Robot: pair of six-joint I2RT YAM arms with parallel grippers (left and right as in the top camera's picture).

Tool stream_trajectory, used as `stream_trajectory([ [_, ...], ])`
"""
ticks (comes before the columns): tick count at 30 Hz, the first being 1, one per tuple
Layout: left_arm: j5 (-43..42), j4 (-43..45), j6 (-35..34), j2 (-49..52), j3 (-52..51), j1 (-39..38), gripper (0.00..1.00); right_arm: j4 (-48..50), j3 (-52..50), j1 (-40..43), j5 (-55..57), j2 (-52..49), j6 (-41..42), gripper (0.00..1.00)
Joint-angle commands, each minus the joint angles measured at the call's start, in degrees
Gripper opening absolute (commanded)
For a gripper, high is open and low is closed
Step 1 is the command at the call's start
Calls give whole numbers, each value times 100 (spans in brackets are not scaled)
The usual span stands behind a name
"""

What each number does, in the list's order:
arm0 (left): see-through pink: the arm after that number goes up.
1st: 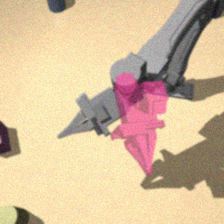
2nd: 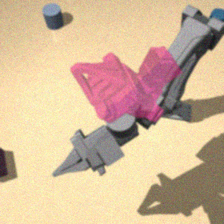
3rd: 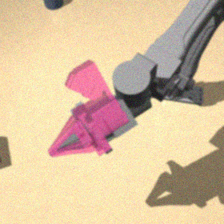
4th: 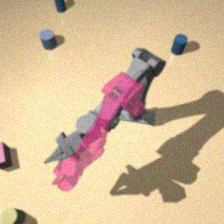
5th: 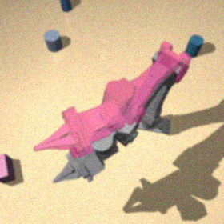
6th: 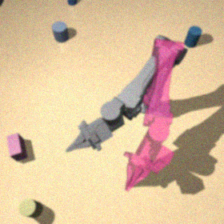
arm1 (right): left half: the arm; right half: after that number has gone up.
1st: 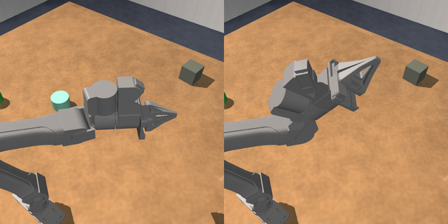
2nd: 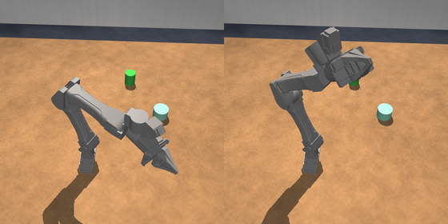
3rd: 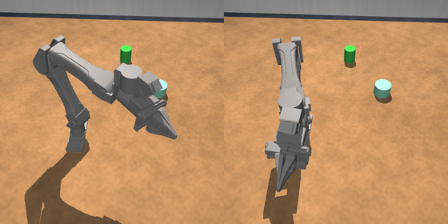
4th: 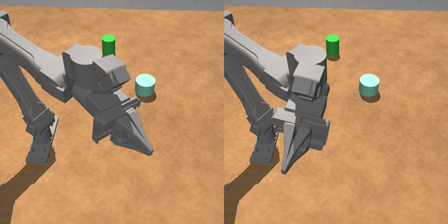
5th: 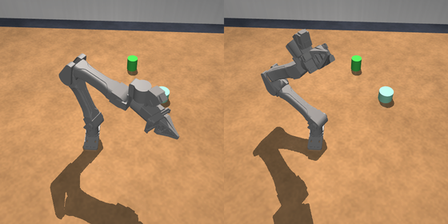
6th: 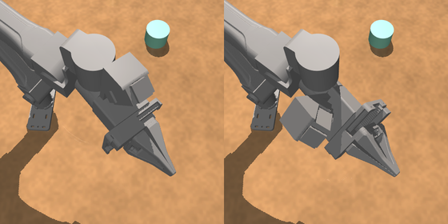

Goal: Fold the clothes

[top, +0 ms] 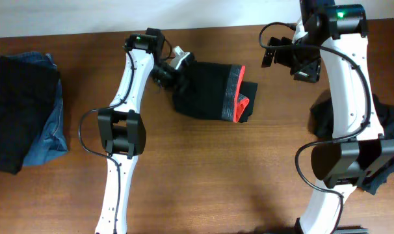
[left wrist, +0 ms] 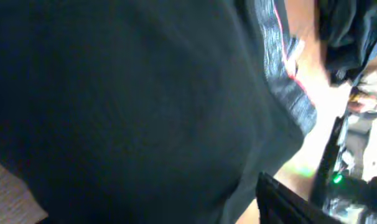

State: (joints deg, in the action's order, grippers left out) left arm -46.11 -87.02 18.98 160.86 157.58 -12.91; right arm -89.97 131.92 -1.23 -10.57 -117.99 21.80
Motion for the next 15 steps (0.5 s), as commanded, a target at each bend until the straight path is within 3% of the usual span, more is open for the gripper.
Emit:
stream_trajectory([
  [1, -210, 101, -772, 127, -7, 15, 76, -2, -11, -31, -35, -33, -57, 99],
  [15, -221, 1279, -975, 855, -7, -72, 81, 24, -11, -31, -35, -33, -166, 99],
])
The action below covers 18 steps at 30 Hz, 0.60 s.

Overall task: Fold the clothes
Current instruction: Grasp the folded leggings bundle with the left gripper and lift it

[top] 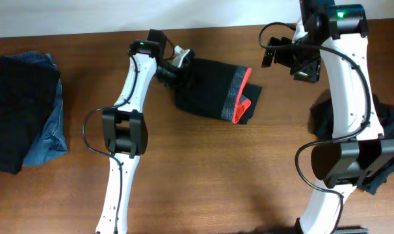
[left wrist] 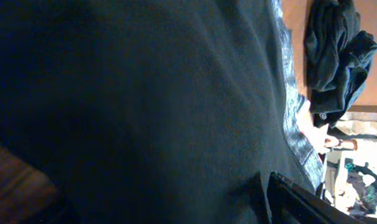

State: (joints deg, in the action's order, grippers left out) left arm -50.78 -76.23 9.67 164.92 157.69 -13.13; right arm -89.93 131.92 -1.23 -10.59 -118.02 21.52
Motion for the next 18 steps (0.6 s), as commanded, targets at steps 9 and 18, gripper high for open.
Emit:
stream_trajectory([
  [9, 37, 197, -146, 448, -15, -245, 1, 94, -11, -31, -24, -31, -181, 99],
  [18, 50, -409, -149, 446, 643, 144, 0, 273, -13, 13, 339, -63, -151, 99],
])
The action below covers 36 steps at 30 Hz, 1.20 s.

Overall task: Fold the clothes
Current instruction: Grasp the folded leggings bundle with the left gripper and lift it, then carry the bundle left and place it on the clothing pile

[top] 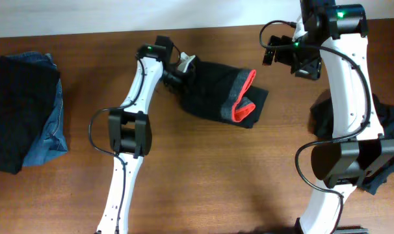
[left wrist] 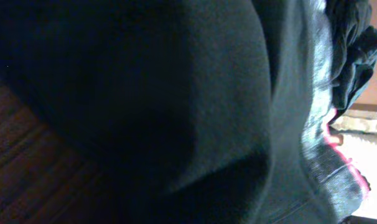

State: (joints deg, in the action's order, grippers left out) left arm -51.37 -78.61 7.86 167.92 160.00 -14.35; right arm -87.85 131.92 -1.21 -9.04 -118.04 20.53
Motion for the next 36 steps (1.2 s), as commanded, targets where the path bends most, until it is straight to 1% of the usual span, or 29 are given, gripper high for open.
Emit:
stream_trajectory([
  [1, 122, -396, 33, 146, 739, 402, 1, 144, -13, 22, 186, -96, -52, 99],
  [5, 164, -1169, 11, 144, 2022, 824, 1, 247, -13, 59, 184, -308, -55, 99],
  [7, 343, -1292, -173, -107, 1989, 992, 1, 243, -13, 46, 181, -457, -57, 99],
  [12, 787, -1587, -184, -695, 1989, 1272, 0, 243, -13, -2, 153, -918, -55, 99],
  [17, 1244, -1620, -227, -1287, 1989, 1408, 0, 264, -13, -101, 55, -1462, -57, 99],
  [21, 1926, -1593, -444, -1849, 1989, 1482, 1, 284, -13, -278, 50, -1810, -61, 99],
  [23, 2406, -1447, -734, -2166, 1989, 1532, 0, 326, -13, -424, 48, -1899, -63, 99],
  [28, 3152, -1010, -1434, -2638, 1989, 1705, 1, 420, -13, -787, 52, -1930, -81, 99],
  [30, 3517, -837, -1862, -2833, 1989, 1882, 1, 435, -13, -935, 57, -1930, -83, 99],
  [32, 3646, -815, -2138, -2922, 1989, 2037, 1, 433, -13, -1040, 70, -1930, -129, 99],
  [36, 3746, -870, -2868, -2986, 1989, 2682, 1, 367, -13, -1165, 70, -1930, -391, 99],
])
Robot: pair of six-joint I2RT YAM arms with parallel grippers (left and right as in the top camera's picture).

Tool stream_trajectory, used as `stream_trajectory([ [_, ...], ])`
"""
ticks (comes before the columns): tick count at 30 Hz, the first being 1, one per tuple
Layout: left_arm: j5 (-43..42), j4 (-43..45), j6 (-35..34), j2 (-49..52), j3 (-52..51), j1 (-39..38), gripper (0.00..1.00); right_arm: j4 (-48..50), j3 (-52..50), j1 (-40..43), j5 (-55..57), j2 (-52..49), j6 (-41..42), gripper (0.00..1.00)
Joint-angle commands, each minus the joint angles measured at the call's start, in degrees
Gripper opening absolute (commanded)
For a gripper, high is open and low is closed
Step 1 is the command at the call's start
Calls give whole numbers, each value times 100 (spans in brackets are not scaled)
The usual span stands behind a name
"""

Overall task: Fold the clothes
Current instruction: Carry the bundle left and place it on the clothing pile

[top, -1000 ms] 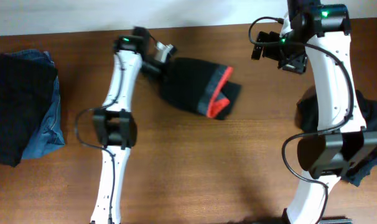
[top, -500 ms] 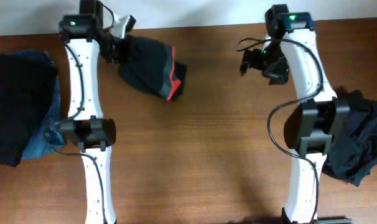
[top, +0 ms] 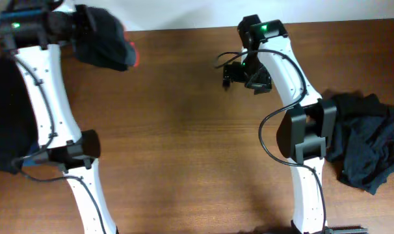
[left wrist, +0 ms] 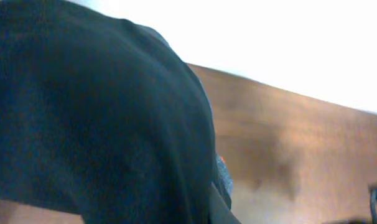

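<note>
A folded black garment with a grey and red band [top: 105,45] hangs at the table's far back left, and my left gripper [top: 83,31] is shut on it, its fingers hidden by the cloth. In the left wrist view the black garment [left wrist: 95,124] fills the left half, with one dark finger edge [left wrist: 221,208] at the bottom. My right gripper [top: 241,75] hovers over the back middle of the table, holding nothing; its jaws are too small to read. A loose pile of dark clothes [top: 363,143] lies at the right edge.
A stack of folded clothes, black on top [top: 3,123] with a bit of blue denim [top: 32,155] under it, lies at the left edge, partly behind my left arm. The brown table [top: 184,149] meets a white wall along its back edge.
The left gripper and the black garment have gone from the back middle of the table to the far back left, off the surface. The right gripper has moved left, from back right towards the middle.
At first the folded garment lay at the back middle with my left gripper at its left edge. Over the two later moments it sat slightly further right, still gripped. Now it is held up at the far left near the folded stack.
</note>
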State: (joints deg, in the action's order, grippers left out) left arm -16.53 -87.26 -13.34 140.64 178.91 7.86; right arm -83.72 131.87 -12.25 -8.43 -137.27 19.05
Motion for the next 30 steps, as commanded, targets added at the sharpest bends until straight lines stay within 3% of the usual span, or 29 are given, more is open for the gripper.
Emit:
stream_trajectory([
  [1, 262, -42, -957, -258, 98, 643, 1, -85, -9, -61, 9, -7, -280, 99],
  [6, 232, -103, -1604, -256, 98, 1652, 1, -289, -9, -55, -9, -7, -688, 99],
  [13, 22, 269, -1685, -256, 96, 2365, 1, -350, -9, -55, -44, -7, -730, 99],
  [22, 52, 411, -1652, -254, 72, 2826, 0, -396, -9, -55, -363, -7, -813, 99],
  [30, 293, 59, -1185, -254, -365, 3161, 0, -396, -9, -55, -481, -7, -813, 99],
])
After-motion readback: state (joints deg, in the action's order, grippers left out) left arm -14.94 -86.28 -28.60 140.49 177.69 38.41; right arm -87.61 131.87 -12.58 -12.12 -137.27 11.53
